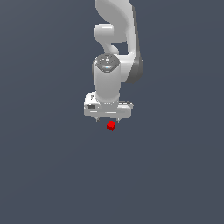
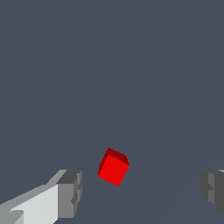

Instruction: Pick up the red cube and move it to a goal position.

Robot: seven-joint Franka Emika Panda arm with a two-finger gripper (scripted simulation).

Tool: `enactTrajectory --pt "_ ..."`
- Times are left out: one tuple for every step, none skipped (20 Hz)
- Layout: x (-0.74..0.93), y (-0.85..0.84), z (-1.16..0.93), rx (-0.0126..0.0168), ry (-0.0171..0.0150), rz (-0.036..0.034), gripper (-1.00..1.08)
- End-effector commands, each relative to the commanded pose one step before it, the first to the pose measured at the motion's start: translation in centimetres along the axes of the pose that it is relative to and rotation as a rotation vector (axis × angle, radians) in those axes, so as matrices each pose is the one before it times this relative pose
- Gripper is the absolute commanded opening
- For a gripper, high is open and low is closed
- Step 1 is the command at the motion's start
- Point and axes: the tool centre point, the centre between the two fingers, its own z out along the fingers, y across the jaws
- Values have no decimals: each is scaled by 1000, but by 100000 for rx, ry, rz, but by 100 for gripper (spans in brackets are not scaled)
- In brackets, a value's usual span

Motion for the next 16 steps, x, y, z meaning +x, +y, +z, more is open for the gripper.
enactTrajectory --pt "0 1 0 0 0 0 100" --pt "-10 -3 22 2 1 69 100" --pt "-29 4 67 11 1 229 100" --pt "-48 0 111 18 1 371 100" --pt "-67 -3 156 25 2 516 100" --pt "-86 2 200 32 2 672 100" --pt "-105 -1 245 39 3 816 100" --pt "-123 0 290 46 3 968 100" --pt "-142 -1 335 53 4 1116 100" --pt "-161 -1 380 60 4 1266 100" --pt "-180 -1 425 67 5 1417 100" --pt "-199 -3 471 74 6 1565 100" --pt "-217 -3 516 81 7 1718 100" --pt "-236 -3 563 88 8 1870 100" --pt "-254 -4 610 95 9 2025 100" --pt "-273 -5 657 101 10 2179 100"
